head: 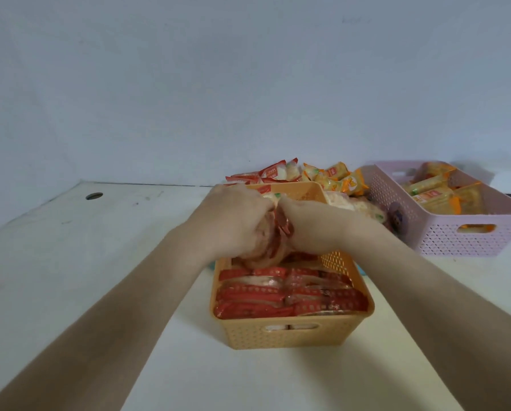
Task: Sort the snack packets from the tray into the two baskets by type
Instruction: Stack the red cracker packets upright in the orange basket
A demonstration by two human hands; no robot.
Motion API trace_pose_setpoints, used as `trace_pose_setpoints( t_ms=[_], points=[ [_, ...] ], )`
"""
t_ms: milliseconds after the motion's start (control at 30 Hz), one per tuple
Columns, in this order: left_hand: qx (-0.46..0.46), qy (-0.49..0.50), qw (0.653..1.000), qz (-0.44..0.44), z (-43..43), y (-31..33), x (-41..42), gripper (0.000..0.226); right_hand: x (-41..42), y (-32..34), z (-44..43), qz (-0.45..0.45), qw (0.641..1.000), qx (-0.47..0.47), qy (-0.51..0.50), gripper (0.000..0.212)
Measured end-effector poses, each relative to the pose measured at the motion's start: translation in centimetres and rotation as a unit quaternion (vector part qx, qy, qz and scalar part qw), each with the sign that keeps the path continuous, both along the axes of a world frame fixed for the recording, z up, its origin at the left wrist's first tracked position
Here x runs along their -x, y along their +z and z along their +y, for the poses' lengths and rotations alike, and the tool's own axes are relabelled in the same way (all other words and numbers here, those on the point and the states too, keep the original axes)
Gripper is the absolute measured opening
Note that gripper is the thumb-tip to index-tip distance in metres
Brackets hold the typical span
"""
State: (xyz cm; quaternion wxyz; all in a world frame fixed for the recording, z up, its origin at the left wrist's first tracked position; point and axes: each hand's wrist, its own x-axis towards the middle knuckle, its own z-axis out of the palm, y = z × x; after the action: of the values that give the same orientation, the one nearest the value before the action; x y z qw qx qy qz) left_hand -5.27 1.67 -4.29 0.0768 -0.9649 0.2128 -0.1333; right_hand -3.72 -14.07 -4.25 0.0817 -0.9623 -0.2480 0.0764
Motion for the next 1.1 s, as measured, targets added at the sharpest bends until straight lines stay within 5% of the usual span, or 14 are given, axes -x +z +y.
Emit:
trace_pose_setpoints(
  t_ms=[100,233,500,600,800,1100],
  points=[
    [-0.036,0.032,0.996,0.078,-1.0,-1.2,-1.5,0.065,-0.9,-0.9,0.5,0.002,1.0,-0.01,-0.018,0.069],
    [-0.018,0.038,0.997,0.06,-0.4,-2.0,-2.3,0.084,-1.8,-1.6,0.8,-0.015,0.996,-0.077,-0.033,0.033],
    [0.125,0.04,0.991,-0.024,1.8,-0.9,-1.5,0.045,-0.7,0.9,-1.1,-0.062,0.976,-0.206,-0.037,0.029],
    [0.109,0.033,0.993,-0.037,2.3,-1.0,-1.3,0.033,0.7,2.9,-2.9,-0.066,0.978,-0.196,-0.015,0.033],
    [0.112,0.041,0.993,-0.017,2.4,-1.8,-1.5,0.039,1.4,3.0,-3.5,-0.045,0.993,-0.107,0.002,0.041],
    [0.091,0.075,0.991,-0.059,2.4,-1.6,-0.9,0.036,0.8,1.6,-3.6,0.023,0.994,-0.103,0.033,0.026]
  ],
)
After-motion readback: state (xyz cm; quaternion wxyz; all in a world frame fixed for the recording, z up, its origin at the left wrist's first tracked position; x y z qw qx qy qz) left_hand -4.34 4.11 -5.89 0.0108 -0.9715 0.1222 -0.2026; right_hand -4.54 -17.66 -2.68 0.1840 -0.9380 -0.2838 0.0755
